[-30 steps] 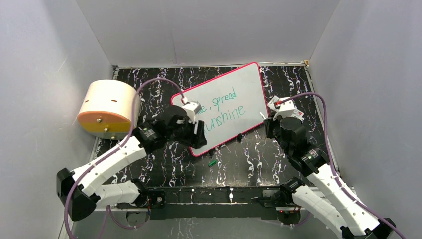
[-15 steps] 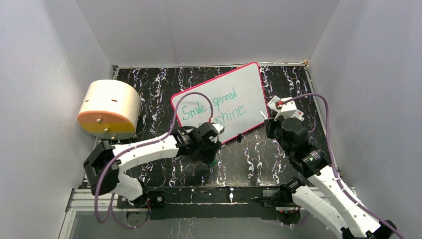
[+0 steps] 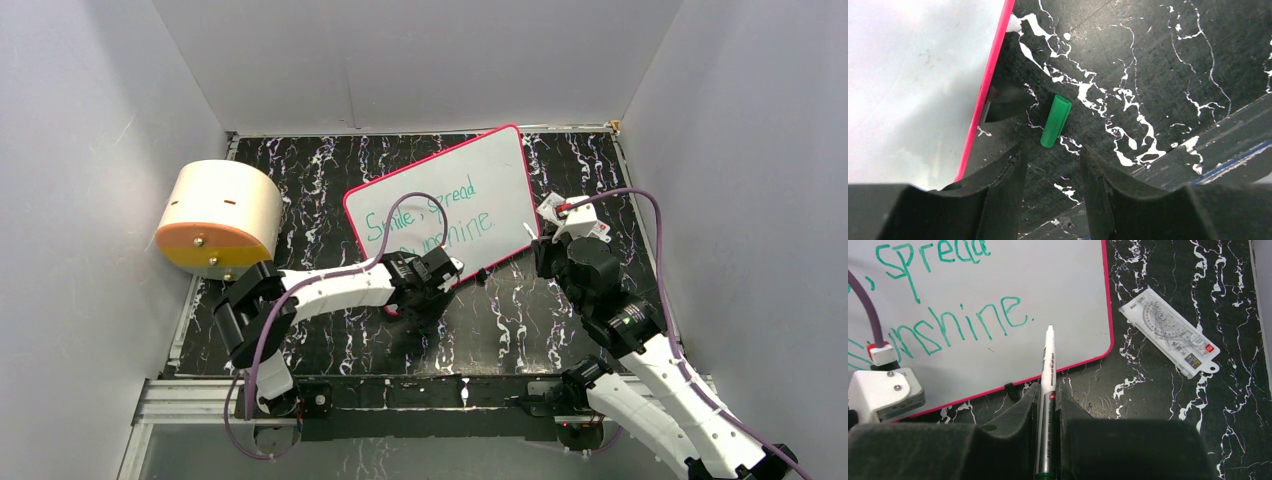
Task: Write a sentence on the whiteboard
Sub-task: Close the whiteboard marker at the center of the board.
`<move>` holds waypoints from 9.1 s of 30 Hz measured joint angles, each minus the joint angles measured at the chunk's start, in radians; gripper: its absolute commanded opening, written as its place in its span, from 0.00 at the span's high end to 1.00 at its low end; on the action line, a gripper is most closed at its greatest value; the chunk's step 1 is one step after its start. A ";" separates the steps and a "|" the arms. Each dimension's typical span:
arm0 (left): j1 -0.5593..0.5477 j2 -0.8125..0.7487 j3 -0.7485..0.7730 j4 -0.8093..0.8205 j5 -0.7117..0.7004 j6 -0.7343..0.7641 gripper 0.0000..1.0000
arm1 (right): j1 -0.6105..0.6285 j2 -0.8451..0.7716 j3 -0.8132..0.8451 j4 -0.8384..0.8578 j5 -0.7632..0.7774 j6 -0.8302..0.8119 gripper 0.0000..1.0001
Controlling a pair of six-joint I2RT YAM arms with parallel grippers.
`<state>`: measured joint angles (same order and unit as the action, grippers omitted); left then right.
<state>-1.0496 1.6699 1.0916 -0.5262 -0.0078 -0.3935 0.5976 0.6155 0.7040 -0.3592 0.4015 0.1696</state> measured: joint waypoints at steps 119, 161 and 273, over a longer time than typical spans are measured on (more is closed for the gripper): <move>0.144 -0.440 0.126 0.343 -0.536 -0.731 1.00 | 0.000 0.045 -0.230 0.827 -0.574 -0.051 1.00; 0.193 -0.398 0.075 0.498 -0.327 -0.920 1.00 | 0.000 0.163 -0.276 1.100 -0.638 0.012 1.00; 0.398 -0.348 -0.169 1.063 0.287 -0.732 0.97 | 0.003 0.294 -0.387 1.381 -0.568 0.519 1.00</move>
<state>-0.6514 1.3216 0.9226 0.5365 0.2790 -1.1259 0.6003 0.9100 0.3172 1.0218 -0.1661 0.6884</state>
